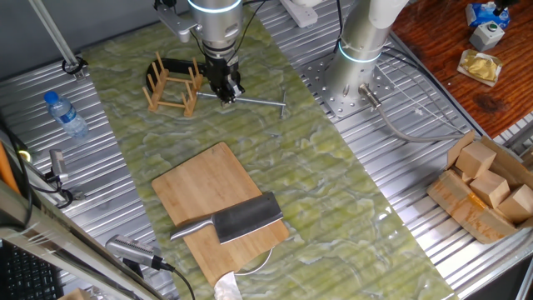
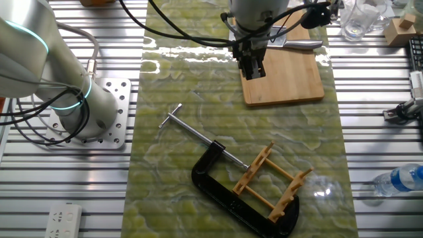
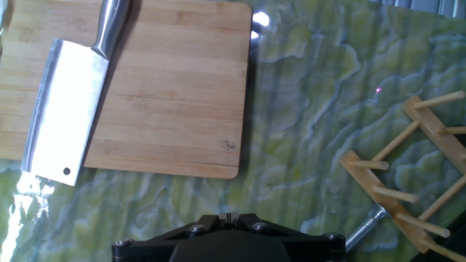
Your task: Put the knife on the knife rack
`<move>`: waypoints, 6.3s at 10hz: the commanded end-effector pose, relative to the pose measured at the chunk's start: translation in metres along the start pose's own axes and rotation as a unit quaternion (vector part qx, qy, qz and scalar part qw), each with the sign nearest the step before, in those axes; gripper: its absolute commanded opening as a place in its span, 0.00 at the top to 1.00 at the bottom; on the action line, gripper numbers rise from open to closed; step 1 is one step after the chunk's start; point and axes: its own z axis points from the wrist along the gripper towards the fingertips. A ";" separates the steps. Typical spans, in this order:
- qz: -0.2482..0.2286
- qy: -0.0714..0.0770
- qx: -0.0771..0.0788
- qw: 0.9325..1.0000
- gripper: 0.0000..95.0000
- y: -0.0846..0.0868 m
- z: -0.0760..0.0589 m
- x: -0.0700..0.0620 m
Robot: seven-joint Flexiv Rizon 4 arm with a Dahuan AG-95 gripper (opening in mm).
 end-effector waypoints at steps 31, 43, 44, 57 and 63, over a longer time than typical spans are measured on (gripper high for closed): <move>0.025 0.021 -0.070 0.997 1.00 0.018 0.087 -0.028; 0.038 0.016 -0.157 0.987 1.00 0.018 0.087 -0.028; 0.050 0.018 -0.159 0.986 1.00 0.025 0.088 -0.031; 0.089 0.008 -0.160 0.983 0.80 0.130 0.110 -0.077; 0.044 0.009 -0.164 0.985 0.80 0.130 0.110 -0.077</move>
